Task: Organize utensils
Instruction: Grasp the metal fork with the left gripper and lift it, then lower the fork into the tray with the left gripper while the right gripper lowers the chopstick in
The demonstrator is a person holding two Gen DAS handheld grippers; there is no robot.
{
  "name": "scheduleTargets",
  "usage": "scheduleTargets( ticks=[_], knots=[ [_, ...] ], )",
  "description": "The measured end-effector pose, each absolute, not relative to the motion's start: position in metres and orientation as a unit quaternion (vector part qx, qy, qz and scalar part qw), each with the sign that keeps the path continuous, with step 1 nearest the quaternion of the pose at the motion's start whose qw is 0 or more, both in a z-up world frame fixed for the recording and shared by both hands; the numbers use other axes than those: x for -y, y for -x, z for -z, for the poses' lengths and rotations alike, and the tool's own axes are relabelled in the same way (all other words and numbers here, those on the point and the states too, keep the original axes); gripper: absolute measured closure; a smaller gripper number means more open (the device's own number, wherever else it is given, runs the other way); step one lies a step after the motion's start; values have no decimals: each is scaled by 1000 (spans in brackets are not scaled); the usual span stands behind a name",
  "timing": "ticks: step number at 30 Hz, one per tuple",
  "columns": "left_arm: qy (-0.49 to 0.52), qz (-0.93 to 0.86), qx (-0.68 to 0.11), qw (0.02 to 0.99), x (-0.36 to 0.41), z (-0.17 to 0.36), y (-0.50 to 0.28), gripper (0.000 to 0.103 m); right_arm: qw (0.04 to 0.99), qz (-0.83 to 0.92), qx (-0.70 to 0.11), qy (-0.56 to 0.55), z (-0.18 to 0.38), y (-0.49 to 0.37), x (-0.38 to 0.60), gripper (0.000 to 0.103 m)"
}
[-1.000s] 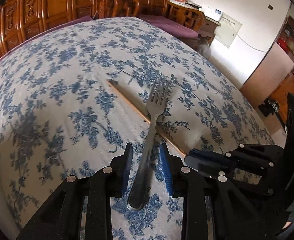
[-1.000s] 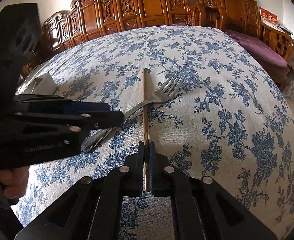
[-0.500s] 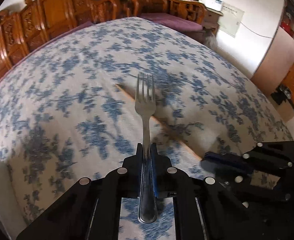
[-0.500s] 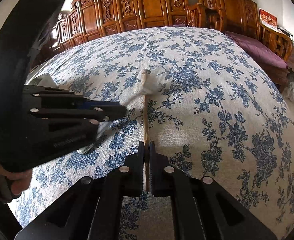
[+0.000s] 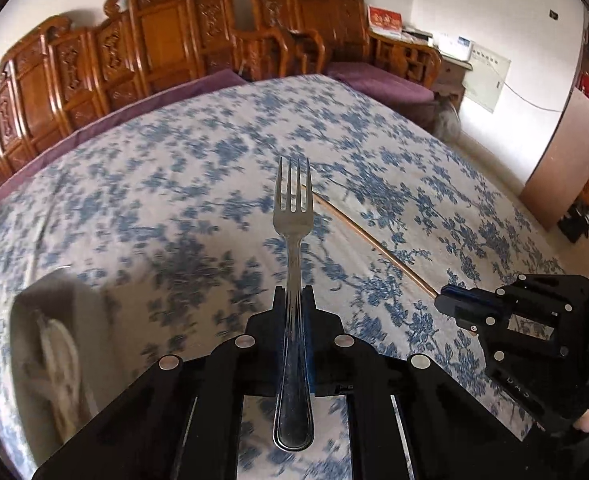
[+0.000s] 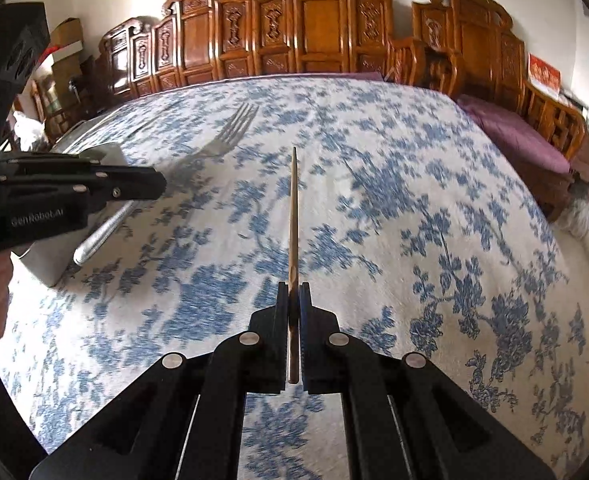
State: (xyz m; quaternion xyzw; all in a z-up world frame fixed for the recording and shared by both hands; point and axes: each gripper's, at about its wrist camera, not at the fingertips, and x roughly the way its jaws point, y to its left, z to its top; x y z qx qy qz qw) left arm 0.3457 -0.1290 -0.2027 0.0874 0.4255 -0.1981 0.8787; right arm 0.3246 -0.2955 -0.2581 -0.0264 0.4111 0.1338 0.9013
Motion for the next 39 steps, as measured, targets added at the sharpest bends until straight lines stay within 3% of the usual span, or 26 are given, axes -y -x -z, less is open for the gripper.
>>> scheduleTargets(
  ticks=[20,39],
  knots=[
    [-65,121,-406,904,20,151,-297,96,909,-175,-371,77,201,-277,225,97],
    [-28,52,-466,883,-58,219,-330,96,902,-232,-347,110,176,-272,153,97]
  ],
)
